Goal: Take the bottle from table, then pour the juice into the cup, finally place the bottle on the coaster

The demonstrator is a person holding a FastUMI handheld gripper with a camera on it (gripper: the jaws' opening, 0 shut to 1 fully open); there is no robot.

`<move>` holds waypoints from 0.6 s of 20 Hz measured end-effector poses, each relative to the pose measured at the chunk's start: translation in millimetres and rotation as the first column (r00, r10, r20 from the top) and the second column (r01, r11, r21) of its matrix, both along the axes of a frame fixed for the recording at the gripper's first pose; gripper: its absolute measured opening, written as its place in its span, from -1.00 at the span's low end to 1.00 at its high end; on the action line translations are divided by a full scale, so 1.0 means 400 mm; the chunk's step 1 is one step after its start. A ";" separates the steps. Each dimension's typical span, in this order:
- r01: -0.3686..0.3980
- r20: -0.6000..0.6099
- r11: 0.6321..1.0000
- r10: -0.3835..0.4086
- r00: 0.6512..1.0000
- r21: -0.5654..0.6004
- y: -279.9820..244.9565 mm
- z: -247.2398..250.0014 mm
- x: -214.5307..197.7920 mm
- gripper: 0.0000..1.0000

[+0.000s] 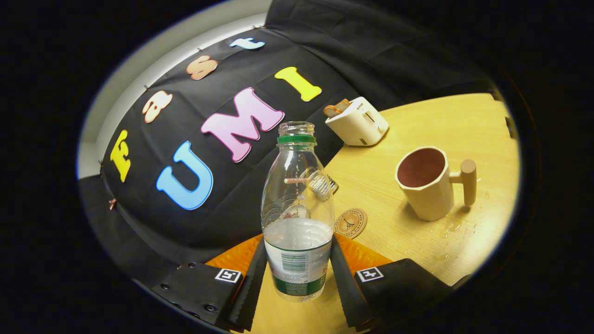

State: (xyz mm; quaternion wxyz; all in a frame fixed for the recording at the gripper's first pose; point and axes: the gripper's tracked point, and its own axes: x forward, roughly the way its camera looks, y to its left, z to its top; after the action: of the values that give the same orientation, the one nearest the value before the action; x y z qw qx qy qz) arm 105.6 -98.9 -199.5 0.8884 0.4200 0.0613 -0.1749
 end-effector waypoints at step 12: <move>0.116 0.060 0.915 -0.150 0.987 0.386 -0.083 -0.027 -0.009 0.49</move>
State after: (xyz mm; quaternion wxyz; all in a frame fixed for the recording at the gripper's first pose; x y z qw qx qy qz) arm 101.9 -132.1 -210.2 0.7777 0.5951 0.0263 -0.2011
